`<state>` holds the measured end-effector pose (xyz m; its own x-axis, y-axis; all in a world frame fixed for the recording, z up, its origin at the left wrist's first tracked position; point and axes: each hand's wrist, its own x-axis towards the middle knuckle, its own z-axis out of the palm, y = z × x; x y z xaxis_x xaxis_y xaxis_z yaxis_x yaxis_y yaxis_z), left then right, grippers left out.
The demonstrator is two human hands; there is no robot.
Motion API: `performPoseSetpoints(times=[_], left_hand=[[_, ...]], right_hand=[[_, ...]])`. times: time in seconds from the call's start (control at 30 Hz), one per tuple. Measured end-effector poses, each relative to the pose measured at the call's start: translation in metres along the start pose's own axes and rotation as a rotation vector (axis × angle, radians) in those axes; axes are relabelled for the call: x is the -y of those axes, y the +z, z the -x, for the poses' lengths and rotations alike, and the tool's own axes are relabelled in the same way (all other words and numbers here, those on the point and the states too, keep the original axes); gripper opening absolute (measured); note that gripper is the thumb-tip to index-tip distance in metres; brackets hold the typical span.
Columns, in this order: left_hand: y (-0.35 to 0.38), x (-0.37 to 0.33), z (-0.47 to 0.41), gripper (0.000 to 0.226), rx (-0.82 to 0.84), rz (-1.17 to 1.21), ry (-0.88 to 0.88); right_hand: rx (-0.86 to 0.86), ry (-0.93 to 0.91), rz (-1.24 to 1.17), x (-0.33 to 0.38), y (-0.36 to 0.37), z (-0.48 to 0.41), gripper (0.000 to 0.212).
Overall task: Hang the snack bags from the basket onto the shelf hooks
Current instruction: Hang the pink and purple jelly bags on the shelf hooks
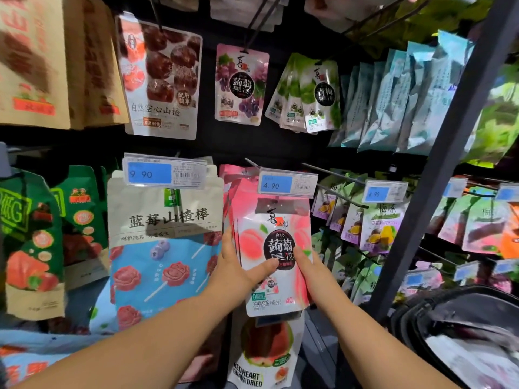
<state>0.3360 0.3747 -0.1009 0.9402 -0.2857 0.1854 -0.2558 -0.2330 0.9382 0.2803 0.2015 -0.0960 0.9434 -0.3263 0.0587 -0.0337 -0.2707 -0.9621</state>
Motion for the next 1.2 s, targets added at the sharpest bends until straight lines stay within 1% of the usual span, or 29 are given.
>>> performPoseSetpoints(times=[0.07,0.1,0.2,0.23,0.27,0.33,0.37,0.43,0.5,0.63,0.73,0.77,0.83,0.9,0.97,1.07,1.2], left_hand=[[0.0,0.011,-0.007,0.134,0.007,0.047,-0.003],[0.0,0.013,-0.009,0.133,0.012,0.06,-0.002],[-0.004,0.006,-0.005,0.132,0.04,0.02,0.014],[-0.004,0.002,-0.002,0.131,0.045,-0.015,0.014],[-0.004,0.0,0.0,0.128,0.046,-0.052,0.015],[-0.003,-0.003,0.002,0.122,0.032,-0.103,0.045],[-0.003,-0.004,0.003,0.119,0.015,-0.12,0.07],[-0.001,-0.005,0.003,0.115,-0.02,-0.16,0.125],[0.001,-0.005,0.005,0.112,-0.042,-0.177,0.206],[0.001,-0.008,0.007,0.108,-0.062,-0.209,0.331],[-0.004,-0.008,0.009,0.099,0.003,-0.246,0.371],[-0.005,-0.006,0.009,0.097,0.036,-0.249,0.374],[-0.007,-0.004,0.01,0.1,0.079,-0.265,0.361],[-0.006,-0.001,0.009,0.105,0.094,-0.283,0.326],[-0.004,-0.001,0.005,0.107,0.09,-0.309,0.287],[0.0,-0.001,-0.005,0.109,0.073,-0.371,0.244],[0.002,0.006,-0.02,0.111,0.053,-0.394,0.259]], right_hand=[[0.02,0.023,0.011,-0.002,0.002,0.0,0.081],[0.036,0.027,0.018,-0.002,0.002,-0.001,0.09],[0.043,0.044,0.051,0.002,0.003,-0.002,0.085],[0.024,0.029,0.078,0.004,0.003,-0.002,0.087],[-0.013,0.001,0.106,0.006,0.005,0.0,0.085],[-0.125,-0.099,0.114,0.005,0.006,0.004,0.068],[-0.156,-0.149,0.114,0.004,0.006,0.009,0.065],[-0.146,-0.227,0.106,-0.001,0.005,0.014,0.069],[-0.095,-0.274,0.136,-0.006,0.003,0.017,0.073],[-0.009,-0.278,0.21,-0.013,-0.003,0.021,0.085],[0.032,-0.28,0.243,-0.015,-0.006,0.024,0.099],[0.04,-0.274,0.252,-0.015,-0.006,0.025,0.102],[0.051,-0.265,0.272,-0.014,-0.003,0.025,0.104],[0.055,-0.262,0.288,-0.013,0.0,0.023,0.097],[0.049,-0.255,0.289,-0.013,0.003,0.018,0.087],[0.033,-0.26,0.292,-0.012,0.005,0.008,0.077],[0.01,-0.248,0.328,-0.012,0.008,-0.005,0.073]])
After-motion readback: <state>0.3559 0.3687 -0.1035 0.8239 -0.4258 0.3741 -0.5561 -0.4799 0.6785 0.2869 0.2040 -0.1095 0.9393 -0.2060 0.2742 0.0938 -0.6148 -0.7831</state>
